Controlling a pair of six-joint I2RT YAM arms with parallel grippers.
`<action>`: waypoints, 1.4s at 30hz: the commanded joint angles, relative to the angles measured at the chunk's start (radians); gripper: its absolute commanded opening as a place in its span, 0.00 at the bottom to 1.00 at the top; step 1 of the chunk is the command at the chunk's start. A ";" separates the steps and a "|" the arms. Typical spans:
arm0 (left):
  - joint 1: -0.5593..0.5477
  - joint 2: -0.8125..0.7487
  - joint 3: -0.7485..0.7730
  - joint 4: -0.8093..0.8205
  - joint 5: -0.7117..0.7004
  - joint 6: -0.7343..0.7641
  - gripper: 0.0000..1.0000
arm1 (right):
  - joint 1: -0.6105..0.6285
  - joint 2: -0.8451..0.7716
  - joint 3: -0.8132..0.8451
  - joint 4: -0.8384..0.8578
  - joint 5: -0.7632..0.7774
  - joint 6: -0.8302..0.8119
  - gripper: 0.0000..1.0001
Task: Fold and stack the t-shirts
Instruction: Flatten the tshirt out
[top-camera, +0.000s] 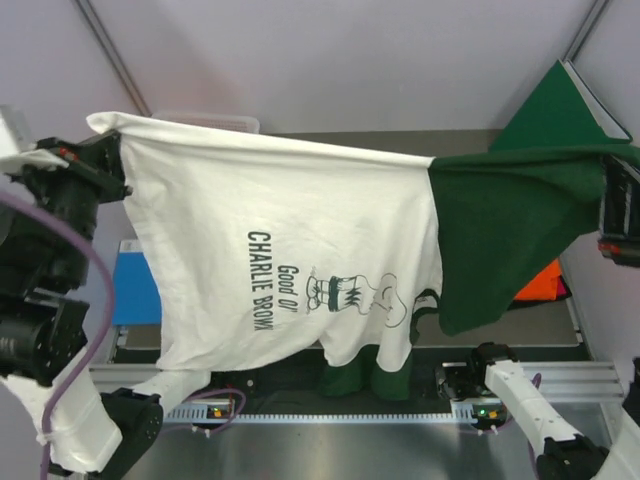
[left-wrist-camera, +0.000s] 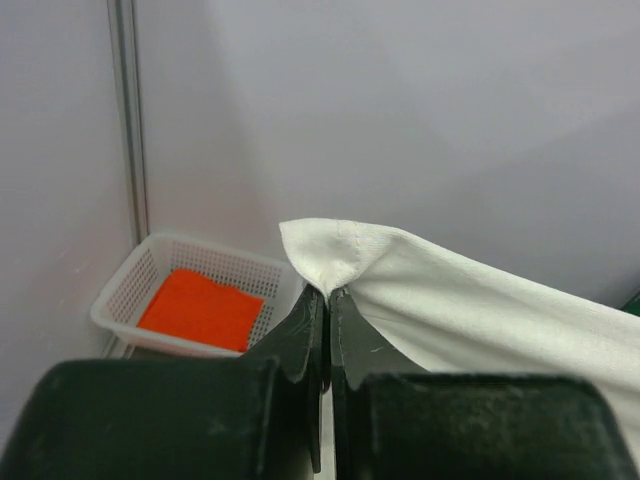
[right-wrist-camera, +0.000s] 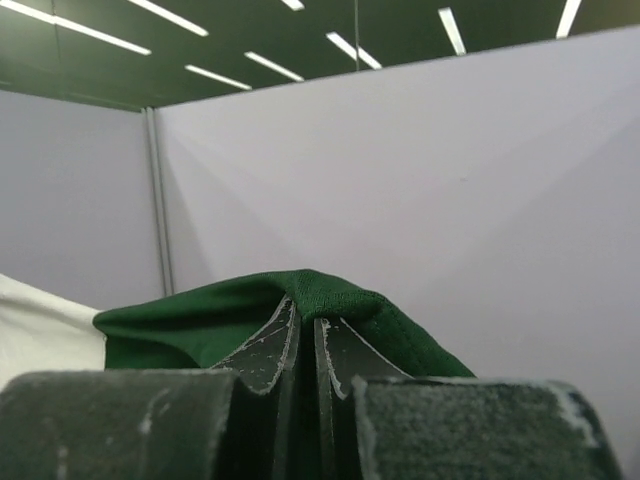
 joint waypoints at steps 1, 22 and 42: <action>0.014 0.080 -0.166 0.046 -0.107 0.034 0.00 | -0.009 0.115 -0.133 0.090 0.093 -0.001 0.00; 0.017 0.707 -0.533 0.412 -0.084 -0.089 0.00 | -0.010 1.241 -0.148 0.400 -0.026 -0.008 0.00; 0.055 0.869 -0.428 0.348 -0.124 -0.061 0.00 | -0.016 1.309 -0.056 0.296 -0.039 0.027 0.00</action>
